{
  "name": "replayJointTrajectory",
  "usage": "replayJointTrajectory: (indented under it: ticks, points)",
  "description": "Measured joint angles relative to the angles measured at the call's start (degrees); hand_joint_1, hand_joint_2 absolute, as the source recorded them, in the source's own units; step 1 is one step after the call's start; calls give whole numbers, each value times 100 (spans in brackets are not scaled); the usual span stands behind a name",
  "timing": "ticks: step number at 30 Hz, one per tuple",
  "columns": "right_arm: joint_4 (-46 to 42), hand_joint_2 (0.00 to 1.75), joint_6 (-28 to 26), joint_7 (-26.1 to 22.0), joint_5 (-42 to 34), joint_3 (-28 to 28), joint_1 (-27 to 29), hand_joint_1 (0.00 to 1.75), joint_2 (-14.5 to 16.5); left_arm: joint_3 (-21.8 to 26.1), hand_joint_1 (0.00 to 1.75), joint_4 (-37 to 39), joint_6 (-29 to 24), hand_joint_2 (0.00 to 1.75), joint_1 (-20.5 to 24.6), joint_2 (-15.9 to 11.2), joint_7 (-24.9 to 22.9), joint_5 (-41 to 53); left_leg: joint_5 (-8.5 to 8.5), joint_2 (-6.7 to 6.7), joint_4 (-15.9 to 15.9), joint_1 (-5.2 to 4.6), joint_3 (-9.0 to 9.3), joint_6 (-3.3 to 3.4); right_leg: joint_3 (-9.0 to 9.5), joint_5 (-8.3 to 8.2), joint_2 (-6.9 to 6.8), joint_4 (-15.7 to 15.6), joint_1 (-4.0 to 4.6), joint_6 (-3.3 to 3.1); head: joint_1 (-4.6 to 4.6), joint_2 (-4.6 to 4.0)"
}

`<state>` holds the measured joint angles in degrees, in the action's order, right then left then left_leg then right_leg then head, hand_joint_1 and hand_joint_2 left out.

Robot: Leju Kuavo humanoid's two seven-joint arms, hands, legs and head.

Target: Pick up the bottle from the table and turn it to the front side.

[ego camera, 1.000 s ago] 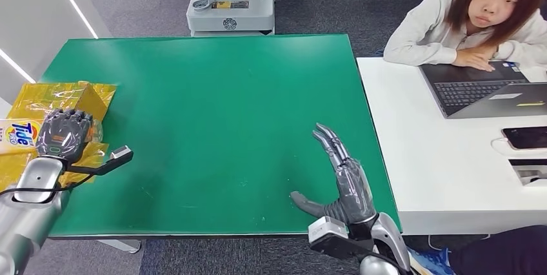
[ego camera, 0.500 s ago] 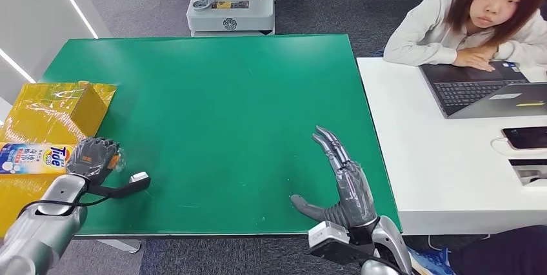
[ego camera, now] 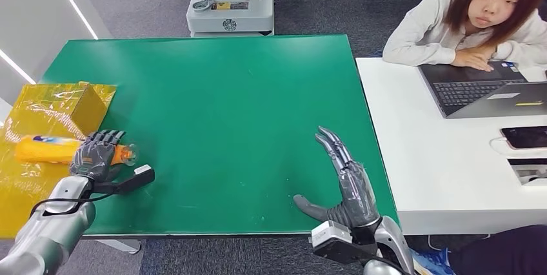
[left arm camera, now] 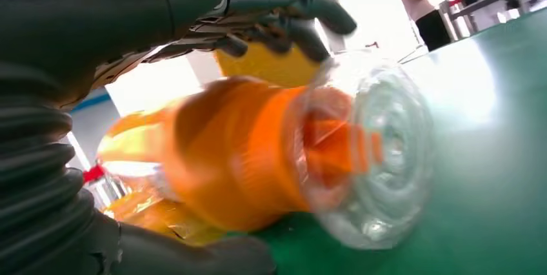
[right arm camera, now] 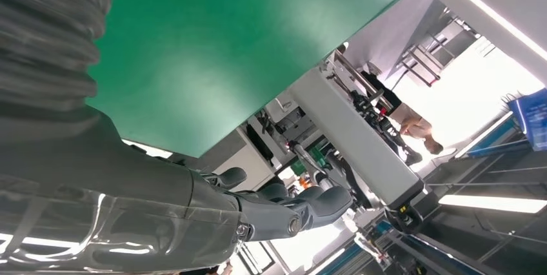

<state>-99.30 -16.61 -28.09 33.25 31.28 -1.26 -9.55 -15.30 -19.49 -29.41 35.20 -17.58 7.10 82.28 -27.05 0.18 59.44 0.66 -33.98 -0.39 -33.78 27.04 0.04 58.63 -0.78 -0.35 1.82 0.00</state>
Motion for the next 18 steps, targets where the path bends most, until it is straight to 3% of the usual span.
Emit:
replayJointTrajectory:
  ticks: [7, 12, 15, 18]
  points:
    - [-25, 175, -113, 19, -97, -10, 133, 0, -147, 386, 0, 50, -145, 175, -36, 138, 159, -398, 1, -6, -1, 0, 3, -1, 5, 0, -5, 0, 0, 0, -1, 0]
    - [-28, 175, -158, 19, -145, -28, 176, 0, -169, 745, 0, 65, -549, 175, -145, 363, 558, -769, 1, -8, -1, -1, 2, -1, 4, 1, -7, -2, -1, 1, -1, 0]
    - [-28, 175, -163, 74, -148, -36, 200, 0, -169, 965, 0, 63, -841, 175, -213, 584, 951, -1034, 1, -10, 1, -2, 1, 0, 4, 0, -9, -4, -1, 1, -2, 0]
    - [-32, 175, -196, 109, -179, -61, 262, 0, -168, 1305, 0, -26, -1005, 175, -281, 904, 1785, -1633, 0, -13, 5, -3, -1, 0, 4, 0, -11, -6, -3, 2, -1, 0]
